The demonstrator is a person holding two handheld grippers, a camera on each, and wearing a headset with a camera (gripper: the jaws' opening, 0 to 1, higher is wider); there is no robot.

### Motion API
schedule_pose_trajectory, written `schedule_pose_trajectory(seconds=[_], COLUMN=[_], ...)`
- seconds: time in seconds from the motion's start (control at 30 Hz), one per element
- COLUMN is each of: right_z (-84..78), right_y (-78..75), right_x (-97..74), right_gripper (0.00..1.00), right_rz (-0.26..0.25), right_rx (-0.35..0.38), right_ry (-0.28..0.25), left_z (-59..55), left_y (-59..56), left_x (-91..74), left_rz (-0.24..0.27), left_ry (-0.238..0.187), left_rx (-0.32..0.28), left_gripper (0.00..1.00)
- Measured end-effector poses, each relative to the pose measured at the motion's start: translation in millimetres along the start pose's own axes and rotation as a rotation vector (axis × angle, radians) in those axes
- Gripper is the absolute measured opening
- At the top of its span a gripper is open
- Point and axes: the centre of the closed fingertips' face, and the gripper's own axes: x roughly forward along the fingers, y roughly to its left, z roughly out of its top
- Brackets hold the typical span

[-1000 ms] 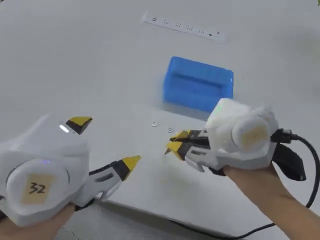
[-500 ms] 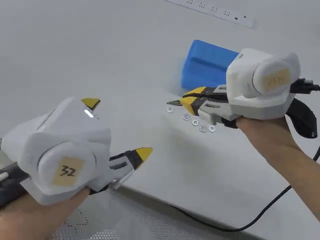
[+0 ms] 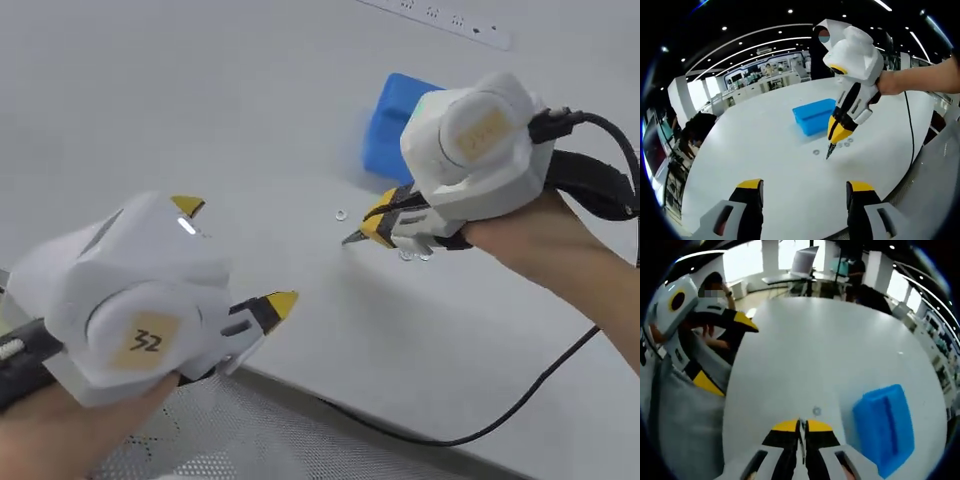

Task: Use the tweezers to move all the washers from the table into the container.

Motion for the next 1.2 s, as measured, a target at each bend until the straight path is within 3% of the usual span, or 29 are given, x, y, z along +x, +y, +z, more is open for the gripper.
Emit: schedule_pose_trajectory(seconds=[0.07,0.1,0.17,0.2,0.27,0.3,0.37,0.43,0.47,0.6,0.77,1.07,1.2], right_z=[-3.4,5.5,-1.0,6.5,0.1,3.3,1.8,6.6,9.2,21.0,41.6,39.8,39.1], right_y=[0.4,-7.3,-7.1,-9.9,-5.0,-7.3,-8.2,-9.3,-7.4,-11.7,-14.4,-16.3,-18.3], right_x=[5.8,4.6,5.7,4.7,6.5,5.7,5.6,6.6,7.7,11.9,20.3,15.4,12.5], right_gripper=[0.01,0.01,0.01,0.01,0.01,0.01,0.01,0.01,0.01,0.01,0.01,0.01,0.02], right_rz=[0.013,-0.019,-0.027,-0.045,-0.022,-0.042,-0.049,-0.048,-0.024,-0.040,-0.072,-0.154,-0.149], right_rx=[0.026,0.012,0.027,0.034,0.073,0.071,0.074,0.088,0.101,0.068,0.105,0.163,0.201], right_ry=[0.019,-0.031,-0.016,-0.077,-0.047,-0.077,-0.069,-0.080,-0.070,-0.085,-0.203,-0.334,-0.336], left_z=[-0.1,-0.1,0.2,0.4,-0.2,-0.4,-0.1,-0.1,-0.1,-0.4,-0.2,-1.4,-1.9], left_y=[0.7,0.8,1.4,1.5,1.5,1.7,1.8,1.4,1.6,2.1,4.1,4.6,4.8], left_x=[-0.4,-0.5,-0.9,-1.0,-1.0,-1.1,-1.2,-1.2,-1.1,-0.8,-1.0,-0.1,0.0], left_rz=[0.003,0.003,0.006,0.006,0.005,0.007,0.007,0.006,0.007,0.009,0.018,0.020,0.021], left_ry=[0.000,0.000,-0.003,-0.004,0.000,0.001,0.000,0.001,0.001,0.004,0.002,0.007,0.008], left_rx=[-0.001,-0.002,0.001,0.002,0.001,0.004,0.008,0.010,0.012,0.014,0.012,0.019,0.020], left_gripper=[0.68,0.67,0.67,0.67,0.66,0.66,0.65,0.64,0.64,0.64,0.64,0.63,0.64])
